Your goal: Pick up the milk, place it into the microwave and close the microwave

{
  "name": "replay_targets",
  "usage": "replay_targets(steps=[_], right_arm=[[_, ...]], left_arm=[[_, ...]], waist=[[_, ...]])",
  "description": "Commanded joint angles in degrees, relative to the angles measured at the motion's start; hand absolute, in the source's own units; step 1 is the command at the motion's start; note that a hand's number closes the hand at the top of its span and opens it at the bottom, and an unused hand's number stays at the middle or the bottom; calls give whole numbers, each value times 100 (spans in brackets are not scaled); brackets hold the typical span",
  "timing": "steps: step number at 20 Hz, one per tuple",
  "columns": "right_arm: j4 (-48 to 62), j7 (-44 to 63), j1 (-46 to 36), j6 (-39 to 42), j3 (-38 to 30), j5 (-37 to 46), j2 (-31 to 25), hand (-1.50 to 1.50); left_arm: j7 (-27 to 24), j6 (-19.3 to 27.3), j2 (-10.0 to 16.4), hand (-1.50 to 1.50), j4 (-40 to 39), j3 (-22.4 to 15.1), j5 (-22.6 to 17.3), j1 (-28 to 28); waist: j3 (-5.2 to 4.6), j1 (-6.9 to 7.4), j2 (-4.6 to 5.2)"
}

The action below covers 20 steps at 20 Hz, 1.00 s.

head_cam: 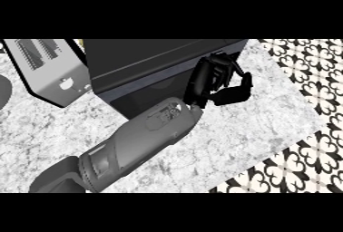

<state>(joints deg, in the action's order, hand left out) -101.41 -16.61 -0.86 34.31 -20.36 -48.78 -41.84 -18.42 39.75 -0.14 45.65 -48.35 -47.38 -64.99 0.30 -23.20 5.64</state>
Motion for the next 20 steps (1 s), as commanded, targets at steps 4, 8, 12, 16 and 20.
replay_targets(steps=[4, 8, 12, 16, 20], right_arm=[[6, 52, 80, -120, -316, -195, -129, -150], [17, 86, 126, -152, -446, -282, -193, -150], [-80, 103, 261, -164, -554, -382, -189, -150], [-70, 186, 413, -167, -697, -434, -279, -150], [-175, 231, 512, -185, -733, -560, -256, -150]], left_arm=[[-102, 122, 235, 150, -939, 209, -204, 233], [-43, -118, 353, 150, -1048, 67, -329, 185], [-147, -120, 466, -150, -1135, 21, -444, 235], [-237, -251, 499, -150, -1128, -5, -610, 281], [-301, -382, 536, -150, -1143, -108, -703, 295]], waist=[[-31, 327, 45], [-25, 491, 60], [-33, 603, -6], [-29, 661, 0], [-31, 763, -11]])
